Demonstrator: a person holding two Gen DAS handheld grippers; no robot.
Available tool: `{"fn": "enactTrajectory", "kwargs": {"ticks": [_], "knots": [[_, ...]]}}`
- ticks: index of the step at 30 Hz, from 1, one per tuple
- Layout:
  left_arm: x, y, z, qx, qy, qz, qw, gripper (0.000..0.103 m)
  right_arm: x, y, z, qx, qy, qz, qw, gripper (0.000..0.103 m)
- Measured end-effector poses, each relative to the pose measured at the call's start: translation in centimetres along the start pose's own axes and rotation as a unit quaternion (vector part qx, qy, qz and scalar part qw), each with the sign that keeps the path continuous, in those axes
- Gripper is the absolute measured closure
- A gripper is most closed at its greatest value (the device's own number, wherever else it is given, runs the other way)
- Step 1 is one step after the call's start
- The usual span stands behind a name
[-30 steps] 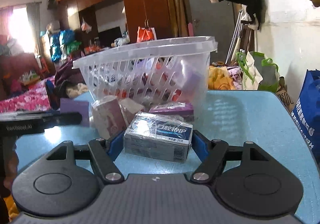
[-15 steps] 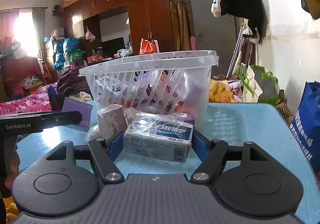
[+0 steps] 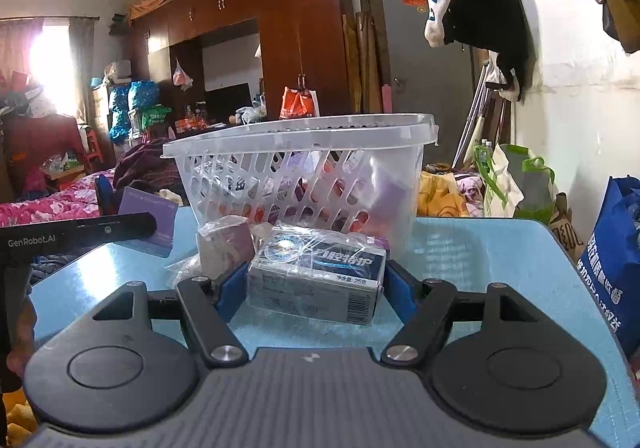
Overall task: Organize objects
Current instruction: 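Lift both held boxes over the basket and open both tools to drop them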
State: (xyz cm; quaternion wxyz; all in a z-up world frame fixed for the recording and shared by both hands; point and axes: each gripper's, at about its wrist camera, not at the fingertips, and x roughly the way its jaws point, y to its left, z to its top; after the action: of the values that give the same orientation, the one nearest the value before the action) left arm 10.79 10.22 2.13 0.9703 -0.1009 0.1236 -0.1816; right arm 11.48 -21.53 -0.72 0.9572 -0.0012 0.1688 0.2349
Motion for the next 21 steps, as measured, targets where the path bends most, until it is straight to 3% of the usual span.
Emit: {"fn": "enactTrajectory", "kwargs": {"ticks": [7,12,15,19,21], "knots": [[-0.4,0.0,1.5,-0.03,0.007,-0.005,0.9995,0.054,-0.8,0.1,0.5,-0.004,-0.026,0.0,1.0,0.029],[0.0,-1.3,7.8,-0.014,-0.02,0.014,0.9996,0.054,-0.8,1.2,5.6,-0.041,-0.066,-0.029,0.997,0.029],[3.2,-1.3,11.9,-0.027,-0.001,0.026,0.9993,0.054,1.5,0.5,10.2,-0.051,-0.091,-0.04,0.994,0.027],[9.1,-0.9,14.8,-0.029,0.034,0.067,0.9967,0.054,6.6,-1.5,13.9,-0.037,-0.051,-0.027,0.998,0.027],[11.4,-0.4,14.9,-0.035,0.051,0.07,0.9956,0.045,8.2,-1.8,14.1,-0.044,-0.045,-0.04,0.997,0.021]]}}
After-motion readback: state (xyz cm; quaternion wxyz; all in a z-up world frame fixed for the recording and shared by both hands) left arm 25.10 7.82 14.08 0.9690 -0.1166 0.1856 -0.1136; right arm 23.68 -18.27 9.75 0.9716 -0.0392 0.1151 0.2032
